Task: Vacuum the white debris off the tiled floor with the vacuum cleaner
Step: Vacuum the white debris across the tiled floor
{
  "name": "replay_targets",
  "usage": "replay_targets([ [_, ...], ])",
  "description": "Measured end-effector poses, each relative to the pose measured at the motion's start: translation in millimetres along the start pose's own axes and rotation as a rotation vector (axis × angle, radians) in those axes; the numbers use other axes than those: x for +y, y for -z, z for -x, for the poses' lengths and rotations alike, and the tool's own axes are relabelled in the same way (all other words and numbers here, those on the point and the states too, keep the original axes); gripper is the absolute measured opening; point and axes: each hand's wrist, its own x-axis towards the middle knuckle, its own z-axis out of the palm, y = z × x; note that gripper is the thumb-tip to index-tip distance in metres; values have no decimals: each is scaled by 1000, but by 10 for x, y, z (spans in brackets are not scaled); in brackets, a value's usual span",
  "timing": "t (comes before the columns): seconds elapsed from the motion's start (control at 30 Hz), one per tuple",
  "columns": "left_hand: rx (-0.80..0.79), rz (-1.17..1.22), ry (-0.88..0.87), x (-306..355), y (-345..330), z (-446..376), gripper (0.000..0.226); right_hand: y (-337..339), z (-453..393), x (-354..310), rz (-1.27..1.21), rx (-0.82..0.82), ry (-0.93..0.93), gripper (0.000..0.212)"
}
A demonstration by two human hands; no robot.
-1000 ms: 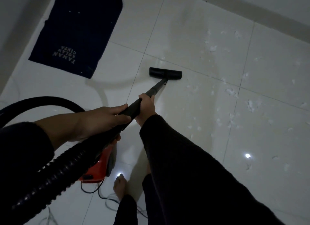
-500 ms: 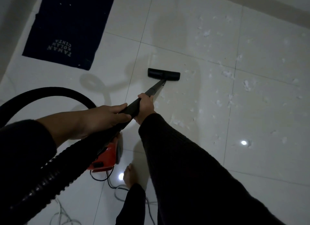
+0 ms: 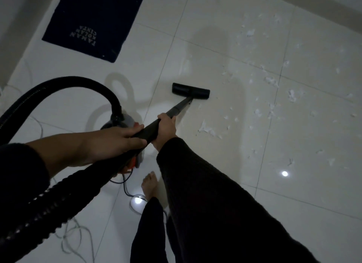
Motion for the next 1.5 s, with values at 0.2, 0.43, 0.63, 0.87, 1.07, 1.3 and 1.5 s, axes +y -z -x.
replay_targets([
  [0.2,-20,35,1,-146,-337,237,36,266,193,212,14,-25,-26,72],
  [0.43,0,-3,20,-428,-472,349,34,359,347,519,46,-3,-50,71],
  [0.63,-49,-40,21,-748,-457,558,42,387,599,835,4,-2,-25,73],
  [0.87,-56,-124,42,-1236,-447,876,47,370,992,1410,-63,-40,-25,77],
  [1.07,-81,-158,70,-1643,-380,1118,51,338,1269,1856,-107,10,-64,59],
  [1.3,-124,-234,65,-1992,-449,1226,51,437,1303,2307,-161,59,-45,79],
  [1.5,-159,-271,67,-2098,-566,1353,48,556,1467,2456,-193,69,-52,79],
])
